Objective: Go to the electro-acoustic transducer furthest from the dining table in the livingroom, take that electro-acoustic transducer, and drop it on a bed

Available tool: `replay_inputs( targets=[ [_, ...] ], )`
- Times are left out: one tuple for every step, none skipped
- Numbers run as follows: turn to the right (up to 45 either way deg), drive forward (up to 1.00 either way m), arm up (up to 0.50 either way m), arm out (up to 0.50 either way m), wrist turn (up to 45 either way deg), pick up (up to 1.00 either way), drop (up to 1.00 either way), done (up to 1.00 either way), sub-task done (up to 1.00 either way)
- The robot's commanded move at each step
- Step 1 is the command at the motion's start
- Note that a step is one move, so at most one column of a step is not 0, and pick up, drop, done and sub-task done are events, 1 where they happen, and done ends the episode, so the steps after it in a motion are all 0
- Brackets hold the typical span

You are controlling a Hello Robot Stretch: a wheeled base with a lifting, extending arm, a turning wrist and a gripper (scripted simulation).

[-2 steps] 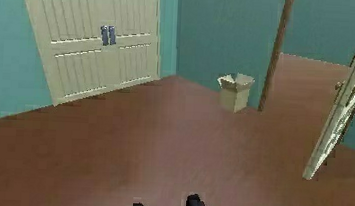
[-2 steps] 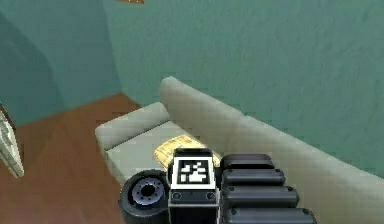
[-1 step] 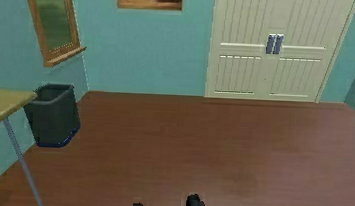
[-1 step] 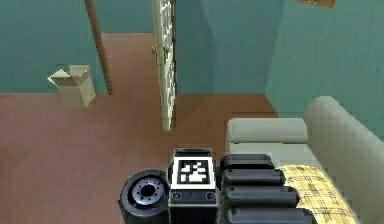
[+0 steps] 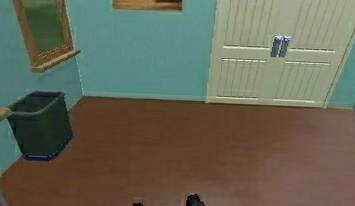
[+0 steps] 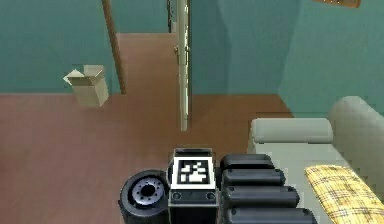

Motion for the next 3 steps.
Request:
replay_inputs(
  targets=[
    [45.0,0.00,0.00,0.00,0.0,0.00,0.00,0.00,0.00],
    [39.0,0.00,0.00,0.00,0.0,0.00,0.00,0.00,0.00],
    [3.0,0.00,0.00,0.00,0.0,0.00,0.00,0.00,0.00]
  ],
)
